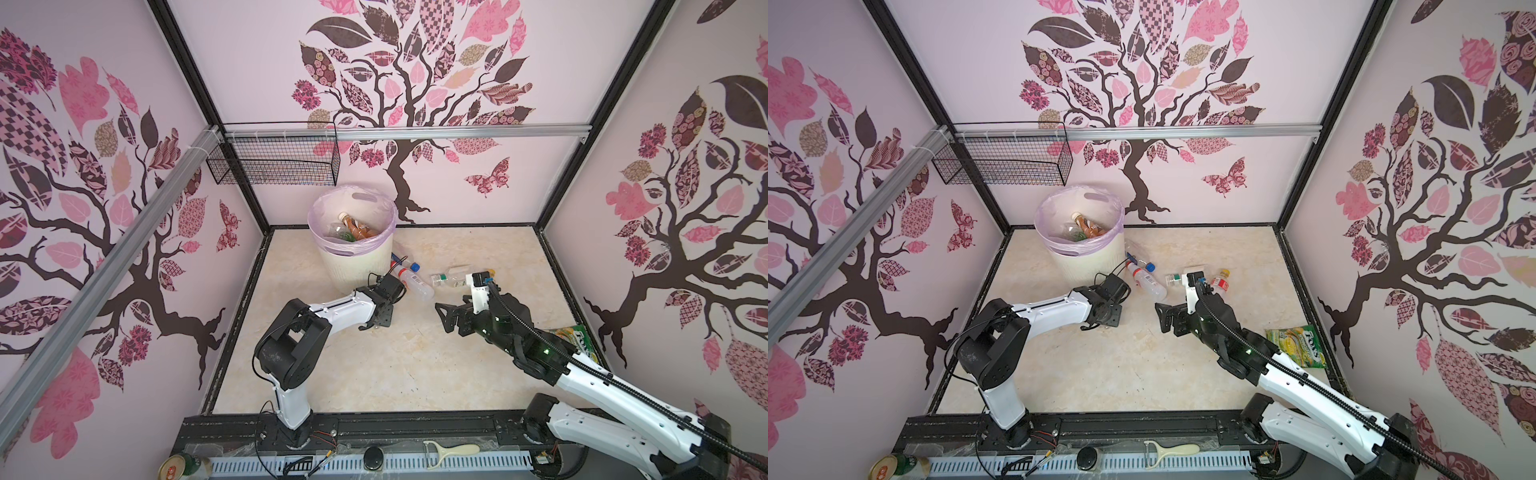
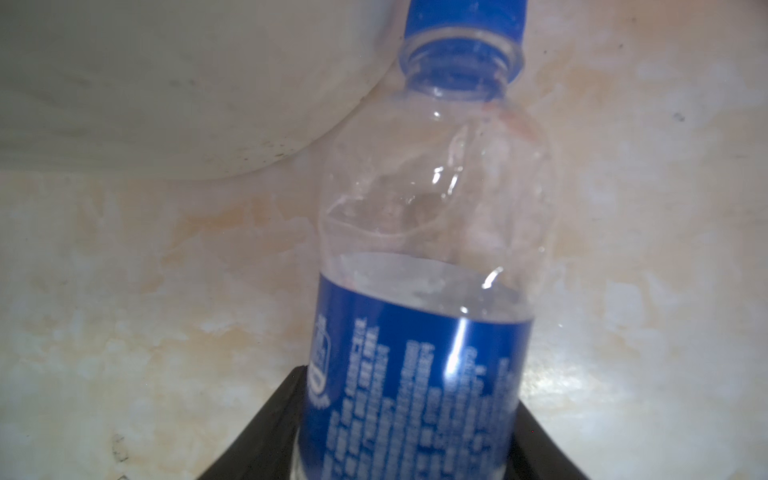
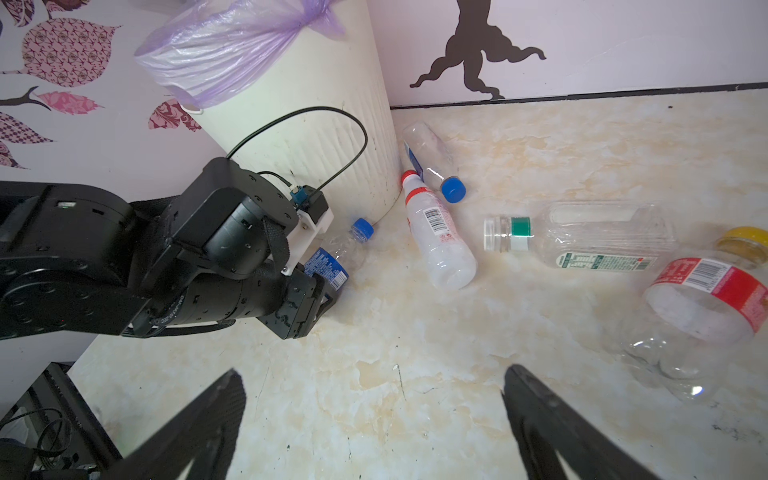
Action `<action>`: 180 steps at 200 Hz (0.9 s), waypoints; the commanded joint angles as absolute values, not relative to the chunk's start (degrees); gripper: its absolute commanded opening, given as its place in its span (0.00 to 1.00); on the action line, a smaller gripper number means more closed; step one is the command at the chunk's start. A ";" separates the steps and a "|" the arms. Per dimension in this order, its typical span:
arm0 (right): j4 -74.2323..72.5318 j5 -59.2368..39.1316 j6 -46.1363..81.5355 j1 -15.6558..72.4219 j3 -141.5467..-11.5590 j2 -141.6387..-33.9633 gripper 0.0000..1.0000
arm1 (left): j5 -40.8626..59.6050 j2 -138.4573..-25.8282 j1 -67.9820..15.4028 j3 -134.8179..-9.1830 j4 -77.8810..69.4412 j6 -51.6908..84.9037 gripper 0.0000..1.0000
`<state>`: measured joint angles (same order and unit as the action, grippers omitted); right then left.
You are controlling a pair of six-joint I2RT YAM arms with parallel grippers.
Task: Throw the plastic bottles in the bin
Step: 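Close left gripper around the blue-labelled bottle's body, then lift the blue-labelled bottle with left gripper up over the bin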
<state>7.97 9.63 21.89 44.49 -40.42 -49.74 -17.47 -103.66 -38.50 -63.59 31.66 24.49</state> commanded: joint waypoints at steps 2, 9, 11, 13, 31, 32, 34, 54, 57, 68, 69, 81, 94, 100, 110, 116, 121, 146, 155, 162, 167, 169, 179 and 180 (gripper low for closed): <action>8.26 10.24 21.97 44.12 -39.99 -48.63 0.99 | -15.15 -101.64 -39.68 -62.93 30.87 25.82 0.58; 8.26 10.25 22.04 44.14 -39.97 -48.47 0.99 | -14.72 -101.07 -39.73 -62.77 30.70 26.08 0.58; 8.26 10.28 22.01 44.13 -39.99 -48.55 0.99 | -14.64 -100.88 -39.75 -62.71 30.75 26.16 0.58; 8.31 10.26 22.05 44.14 -39.95 -48.55 1.00 | -14.56 -100.76 -39.73 -62.68 30.69 26.23 0.58; 8.43 10.02 21.99 44.18 -39.98 -48.28 1.00 | -13.94 -99.31 -39.81 -62.45 30.59 26.36 0.58; 8.44 10.02 22.07 44.15 -39.98 -48.27 1.00 | -13.91 -99.22 -39.81 -62.47 30.59 26.37 0.58; 8.48 9.93 22.04 44.17 -39.99 -48.21 1.00 | -13.89 -99.07 -39.81 -62.44 30.59 26.30 0.58; 8.78 9.84 22.23 44.14 -40.00 -47.80 1.00 | -13.15 -97.36 -39.82 -62.55 30.67 26.46 0.58; 8.83 9.80 22.29 44.15 -39.98 -47.73 1.00 | -13.04 -97.09 -39.88 -62.59 30.67 26.50 0.58; 8.96 9.74 22.37 44.17 -39.99 -47.43 0.99 | -12.42 -96.05 -39.98 -62.83 30.81 26.59 0.58; 8.96 9.75 22.35 44.14 -39.95 -47.36 0.99 | -12.36 -95.97 -39.99 -62.84 30.83 26.57 0.58; 9.24 9.75 22.32 44.17 -40.14 -46.96 0.99 | -11.74 -94.75 -40.10 -63.34 31.13 26.73 0.59; 9.65 9.88 22.24 44.14 -40.41 -46.59 0.99 | -11.26 -93.29 -40.32 -64.05 31.54 26.76 0.59; 9.86 10.05 22.15 44.15 -40.58 -46.39 0.99 | -11.16 -92.58 -40.57 -64.43 31.70 26.56 0.59; 10.14 10.42 21.91 44.17 -40.85 -46.16 0.99 | -11.30 -91.34 -41.01 -65.11 32.03 26.32 0.59; 10.42 10.61 21.65 44.12 -41.07 -46.04 0.99 | -11.40 -90.53 -41.35 -65.72 32.29 26.15 0.59; 10.66 10.91 21.39 44.13 -41.34 -45.91 0.99 | -11.49 -89.95 -41.61 -66.33 32.55 25.96 0.60; 11.68 11.74 20.24 44.12 -43.12 -45.79 1.00 | -12.29 -86.78 -42.95 -69.89 33.54 24.98 0.59; 11.84 11.78 19.95 44.13 -43.88 -45.87 0.99 | -12.30 -85.81 -43.15 -71.37 34.06 24.55 0.59; 11.93 11.78 19.67 44.16 -44.60 -46.00 1.00 | -12.22 -85.04 -43.32 -72.67 34.39 24.30 0.59; 11.89 11.65 19.46 44.13 -45.09 -46.13 1.00 | -12.22 -84.63 -43.28 -73.54 34.56 24.03 0.59; 11.94 11.57 19.26 44.19 -45.26 -46.21 0.99 | -12.22 -84.46 -43.27 -73.93 34.63 23.83 0.59; 11.97 11.19 18.30 44.14 -46.66 -46.63 1.00 | -12.30 -83.53 -43.24 -75.84 34.99 22.95 0.59; 11.96 11.13 18.11 44.13 -46.84 -46.69 1.00 | -12.30 -83.43 -43.24 -76.02 35.03 22.81 0.59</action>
<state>11.22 10.68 20.53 44.49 -42.02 -46.61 -12.03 -86.46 -43.24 -70.70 34.33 25.02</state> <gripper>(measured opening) 0.995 0.596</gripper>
